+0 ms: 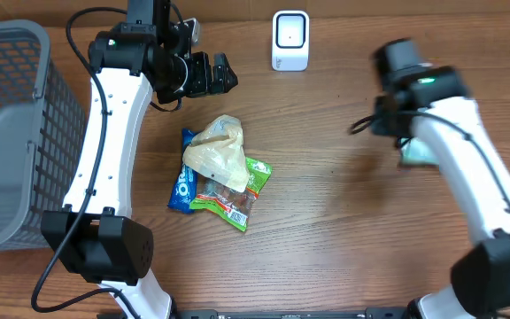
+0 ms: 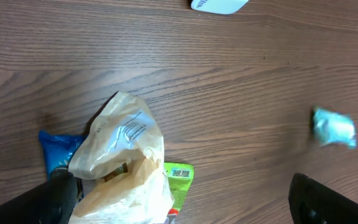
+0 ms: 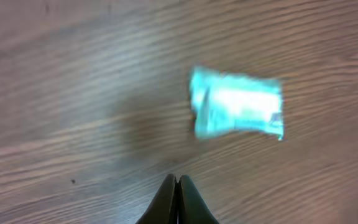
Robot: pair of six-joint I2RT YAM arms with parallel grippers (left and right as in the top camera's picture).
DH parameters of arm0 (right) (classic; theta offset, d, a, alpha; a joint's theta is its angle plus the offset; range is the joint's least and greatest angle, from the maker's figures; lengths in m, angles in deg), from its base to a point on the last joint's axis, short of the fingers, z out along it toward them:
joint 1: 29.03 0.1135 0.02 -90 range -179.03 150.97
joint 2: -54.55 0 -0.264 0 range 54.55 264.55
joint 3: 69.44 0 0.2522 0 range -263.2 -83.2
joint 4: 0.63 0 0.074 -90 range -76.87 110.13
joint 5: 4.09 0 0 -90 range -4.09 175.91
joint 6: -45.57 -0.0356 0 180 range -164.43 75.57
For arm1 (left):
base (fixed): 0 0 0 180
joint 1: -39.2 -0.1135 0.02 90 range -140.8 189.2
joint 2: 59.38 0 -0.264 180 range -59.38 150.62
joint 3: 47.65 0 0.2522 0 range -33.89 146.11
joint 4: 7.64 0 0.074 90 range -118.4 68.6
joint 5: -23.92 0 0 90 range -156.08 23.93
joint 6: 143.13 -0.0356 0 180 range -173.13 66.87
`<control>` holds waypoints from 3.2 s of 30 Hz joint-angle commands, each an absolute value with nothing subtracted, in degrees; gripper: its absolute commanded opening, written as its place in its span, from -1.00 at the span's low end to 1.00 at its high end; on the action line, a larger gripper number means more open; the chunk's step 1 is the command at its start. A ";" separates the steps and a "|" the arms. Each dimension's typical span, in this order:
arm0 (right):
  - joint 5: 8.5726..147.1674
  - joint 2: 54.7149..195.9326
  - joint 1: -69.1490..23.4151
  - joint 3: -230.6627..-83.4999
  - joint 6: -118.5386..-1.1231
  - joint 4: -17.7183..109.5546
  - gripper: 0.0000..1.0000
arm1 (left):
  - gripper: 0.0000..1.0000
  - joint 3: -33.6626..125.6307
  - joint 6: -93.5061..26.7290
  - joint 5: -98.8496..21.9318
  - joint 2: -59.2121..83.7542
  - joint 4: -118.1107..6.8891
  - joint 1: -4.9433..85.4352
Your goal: Scan the item barcode
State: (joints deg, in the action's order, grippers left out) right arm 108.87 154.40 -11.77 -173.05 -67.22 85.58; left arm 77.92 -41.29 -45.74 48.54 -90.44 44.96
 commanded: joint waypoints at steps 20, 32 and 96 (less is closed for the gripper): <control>84.07 162.47 -29.68 -175.50 -58.28 82.95 -0.10 | 0.99 78.99 -41.77 -46.15 48.63 -90.37 45.22; 77.44 172.83 -47.05 -172.83 -42.43 70.91 0.24 | 1.00 78.99 -41.77 -46.15 48.63 -90.37 45.22; 88.72 164.81 -34.57 -155.58 -63.70 75.52 -0.44 | 0.99 78.99 -41.77 -46.15 48.63 -90.37 45.22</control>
State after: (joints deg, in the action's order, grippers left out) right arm 82.84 165.73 -34.62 -155.82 -62.28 78.26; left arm 77.92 -41.29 -45.74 48.54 -90.46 44.96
